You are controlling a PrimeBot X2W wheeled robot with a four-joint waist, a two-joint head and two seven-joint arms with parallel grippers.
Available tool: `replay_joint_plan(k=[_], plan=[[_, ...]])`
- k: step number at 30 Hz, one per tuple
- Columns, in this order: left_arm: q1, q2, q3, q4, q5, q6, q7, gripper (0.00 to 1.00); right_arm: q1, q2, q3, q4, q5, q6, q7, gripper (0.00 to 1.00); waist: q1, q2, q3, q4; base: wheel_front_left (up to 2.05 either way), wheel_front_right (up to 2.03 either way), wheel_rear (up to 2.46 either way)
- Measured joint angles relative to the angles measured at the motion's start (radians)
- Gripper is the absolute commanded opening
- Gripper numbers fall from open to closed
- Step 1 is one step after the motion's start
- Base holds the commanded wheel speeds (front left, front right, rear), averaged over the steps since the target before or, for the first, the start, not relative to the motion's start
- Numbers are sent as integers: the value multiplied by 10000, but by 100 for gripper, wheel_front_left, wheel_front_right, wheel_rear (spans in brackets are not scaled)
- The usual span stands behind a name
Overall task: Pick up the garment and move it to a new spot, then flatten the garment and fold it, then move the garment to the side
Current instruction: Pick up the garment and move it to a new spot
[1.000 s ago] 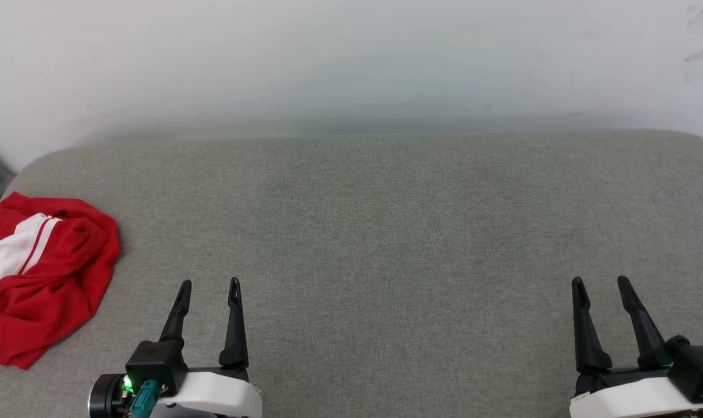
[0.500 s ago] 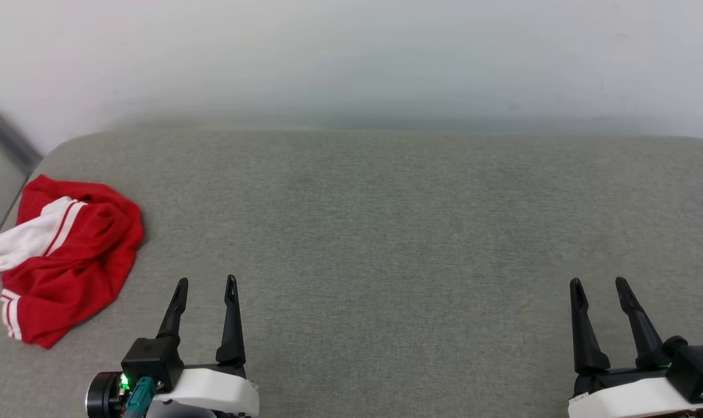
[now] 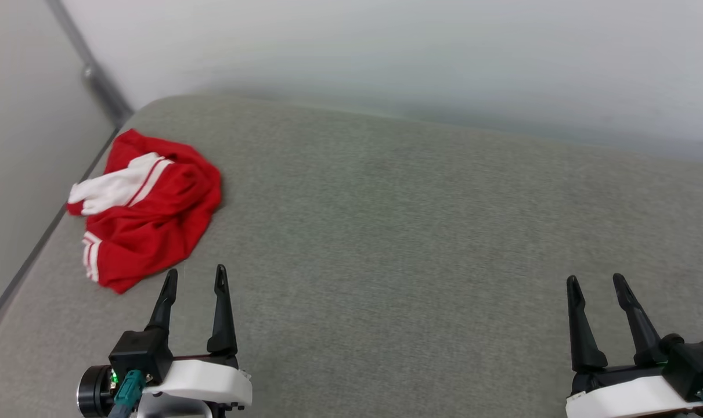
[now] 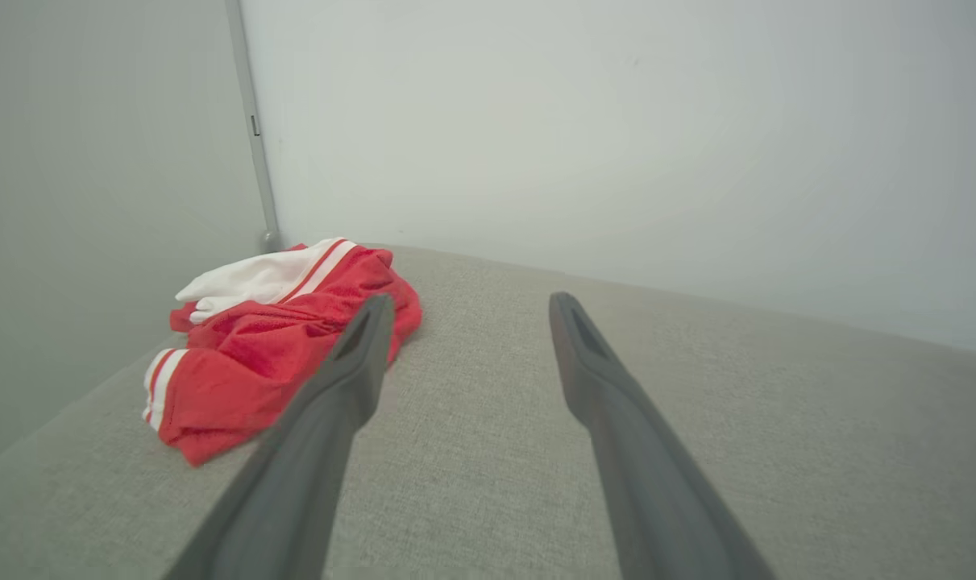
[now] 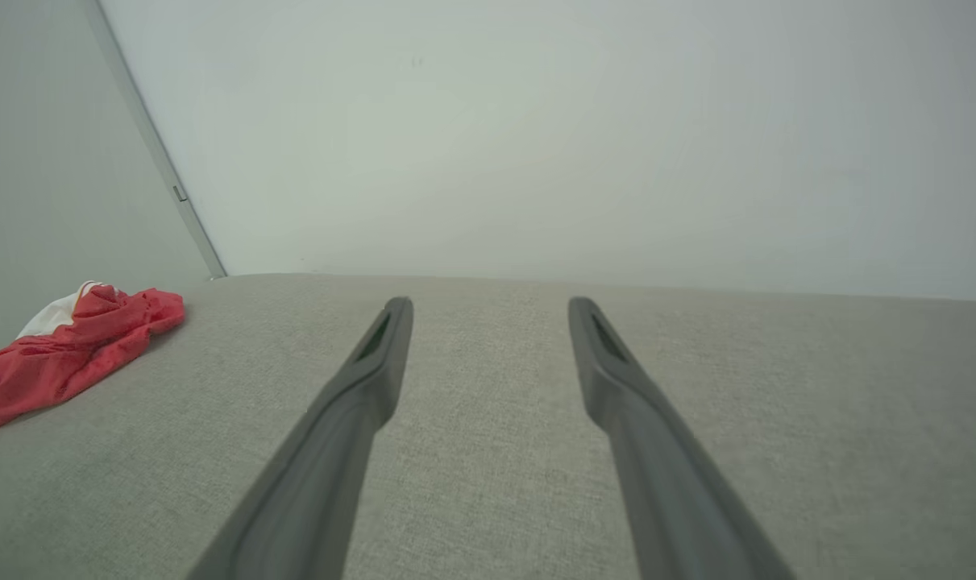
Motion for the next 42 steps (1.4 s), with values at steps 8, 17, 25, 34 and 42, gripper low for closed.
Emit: replay_joint_plan(k=[8, 17, 25, 34, 42], plan=[[-14, 0, 19, 6, -190, 69, 0, 100, -8, 2, 56, -13, -167, 0, 0, 100, 0, 0, 120, 1145, 0, 0, 0], [-12, 2, 142, 15, -366, 121, 0, 100, 0, 0, 100, -4, -324, 0, 0, 100, 0, 0, 178, 2250, 0, 0, 0], [2, 0, 232, 56, -456, 128, 0, 100, -1, 0, 125, -6, -343, 0, 0, 100, 0, 0, 199, 2739, 0, 0, 0], [-1284, -2, 1386, 282, -203, -556, 0, 100, -192, 0, 209, -176, -671, 0, 0, 100, 0, 0, 578, 2581, 0, 0, 0], [-4036, 587, 2826, 621, 4, -1461, -2, 100, -630, 2, -42, -594, -1503, 0, 0, 100, 0, 0, 1601, 2139, 0, 0, 0]])
